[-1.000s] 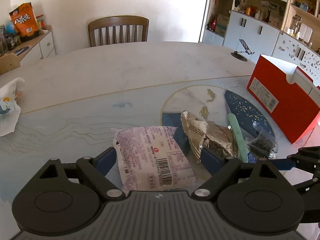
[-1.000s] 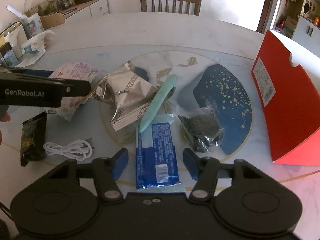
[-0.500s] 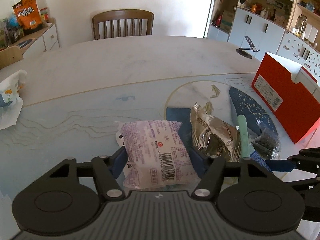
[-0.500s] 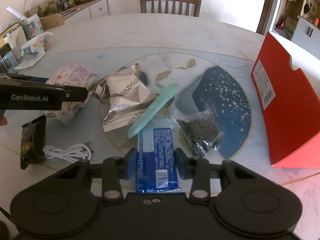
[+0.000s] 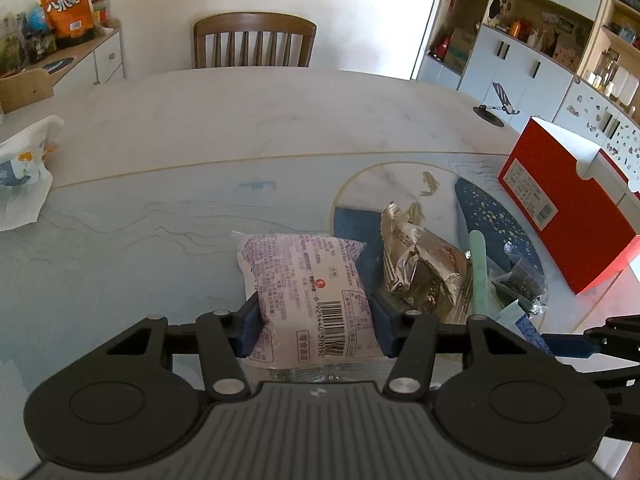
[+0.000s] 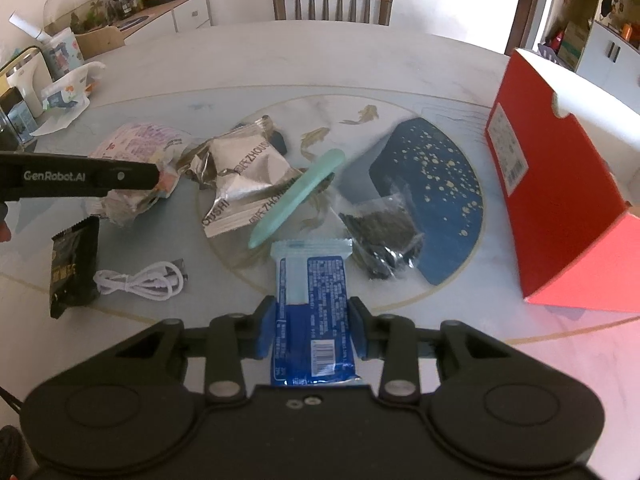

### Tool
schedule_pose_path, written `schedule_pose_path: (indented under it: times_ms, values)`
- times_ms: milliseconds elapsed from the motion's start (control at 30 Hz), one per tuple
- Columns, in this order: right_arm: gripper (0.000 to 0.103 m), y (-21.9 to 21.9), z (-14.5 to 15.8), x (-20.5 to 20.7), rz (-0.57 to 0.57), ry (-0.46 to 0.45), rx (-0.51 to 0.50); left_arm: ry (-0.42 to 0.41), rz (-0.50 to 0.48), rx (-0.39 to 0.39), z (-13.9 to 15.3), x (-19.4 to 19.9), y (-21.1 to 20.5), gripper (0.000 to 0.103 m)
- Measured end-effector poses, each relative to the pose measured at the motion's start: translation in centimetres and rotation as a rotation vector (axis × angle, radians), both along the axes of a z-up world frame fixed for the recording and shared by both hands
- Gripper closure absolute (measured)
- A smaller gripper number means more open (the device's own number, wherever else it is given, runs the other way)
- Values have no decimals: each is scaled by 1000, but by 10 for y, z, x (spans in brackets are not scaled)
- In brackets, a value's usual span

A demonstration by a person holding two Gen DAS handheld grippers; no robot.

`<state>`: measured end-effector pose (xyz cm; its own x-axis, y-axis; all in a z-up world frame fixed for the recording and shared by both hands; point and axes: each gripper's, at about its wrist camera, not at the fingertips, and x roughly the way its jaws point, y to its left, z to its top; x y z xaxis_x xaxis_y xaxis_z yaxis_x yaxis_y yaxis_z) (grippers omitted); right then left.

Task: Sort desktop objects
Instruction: 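Carry the biscuit packet and bread bag over the red shoebox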

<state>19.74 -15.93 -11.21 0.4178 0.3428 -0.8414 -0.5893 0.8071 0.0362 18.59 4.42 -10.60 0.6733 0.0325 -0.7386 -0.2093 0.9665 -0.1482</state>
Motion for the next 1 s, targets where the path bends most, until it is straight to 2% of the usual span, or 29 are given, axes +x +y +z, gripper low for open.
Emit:
schedule_pose_path:
  times_ms: [567,1000]
  values:
    - [67,-22,20,-9,-65,-2,63,-39,-26,-23,26,-32,-12,49]
    - [67,-40,56,-12,-68,-6,135,-57,-86,-52,50,-41,-30,49]
